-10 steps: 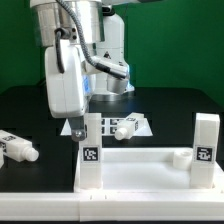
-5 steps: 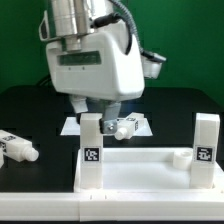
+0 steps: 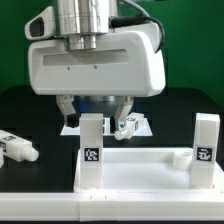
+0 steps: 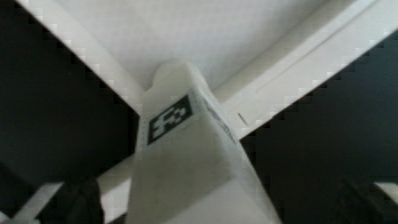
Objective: Assemble desk
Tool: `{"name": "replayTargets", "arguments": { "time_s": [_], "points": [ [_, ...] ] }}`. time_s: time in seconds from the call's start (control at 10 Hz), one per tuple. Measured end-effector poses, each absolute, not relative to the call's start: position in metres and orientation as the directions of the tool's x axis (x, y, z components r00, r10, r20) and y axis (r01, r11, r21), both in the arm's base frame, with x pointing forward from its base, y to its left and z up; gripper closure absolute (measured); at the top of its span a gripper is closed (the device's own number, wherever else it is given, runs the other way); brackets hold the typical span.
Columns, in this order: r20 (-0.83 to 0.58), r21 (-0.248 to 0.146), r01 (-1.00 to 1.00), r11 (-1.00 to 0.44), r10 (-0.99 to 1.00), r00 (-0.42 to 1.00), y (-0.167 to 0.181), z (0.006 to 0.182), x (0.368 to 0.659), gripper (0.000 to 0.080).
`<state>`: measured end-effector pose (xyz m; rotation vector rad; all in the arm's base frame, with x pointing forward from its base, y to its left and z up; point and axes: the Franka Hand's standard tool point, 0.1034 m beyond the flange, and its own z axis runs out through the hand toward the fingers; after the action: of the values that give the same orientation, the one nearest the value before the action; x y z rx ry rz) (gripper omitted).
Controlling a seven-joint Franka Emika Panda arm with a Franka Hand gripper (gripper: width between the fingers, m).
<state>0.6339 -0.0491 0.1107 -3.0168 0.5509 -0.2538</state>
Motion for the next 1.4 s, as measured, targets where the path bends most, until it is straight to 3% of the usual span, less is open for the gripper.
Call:
{"name": "replayTargets", "arguments": {
  "time_s": [0.2, 0.4, 0.5, 0.6, 0.7, 0.9, 1.1, 1.4],
  "points": [
    [0.172, -0.076, -0.278, -0.958, -0.287, 0.942, -0.048, 0.106, 0.634, 0.0151],
    [0.168, -0.081, -0.311, -0.947, -0.321, 0.932, -0.049, 0.106, 0.634, 0.0398],
    [0.161, -0.095, -0.381, -0.920, -0.392, 0.906, -0.049, 0.106, 0.634, 0.0398],
    [0.155, -0.106, -0.458, -0.883, -0.470, 0.869, -0.051, 0.106, 0.634, 0.0513],
    [0.148, -0.115, -0.516, -0.849, -0.529, 0.836, -0.053, 0.106, 0.634, 0.0513],
    [0.093, -0.141, -0.766, -0.628, -0.778, 0.621, -0.055, 0.107, 0.633, 0.0513],
    [-0.002, -0.150, -0.965, -0.217, -0.976, 0.219, -0.054, 0.107, 0.630, 0.0513],
    [-0.041, -0.148, -0.988, -0.053, -0.997, 0.060, -0.054, 0.107, 0.629, 0.0512]
  ]
}}
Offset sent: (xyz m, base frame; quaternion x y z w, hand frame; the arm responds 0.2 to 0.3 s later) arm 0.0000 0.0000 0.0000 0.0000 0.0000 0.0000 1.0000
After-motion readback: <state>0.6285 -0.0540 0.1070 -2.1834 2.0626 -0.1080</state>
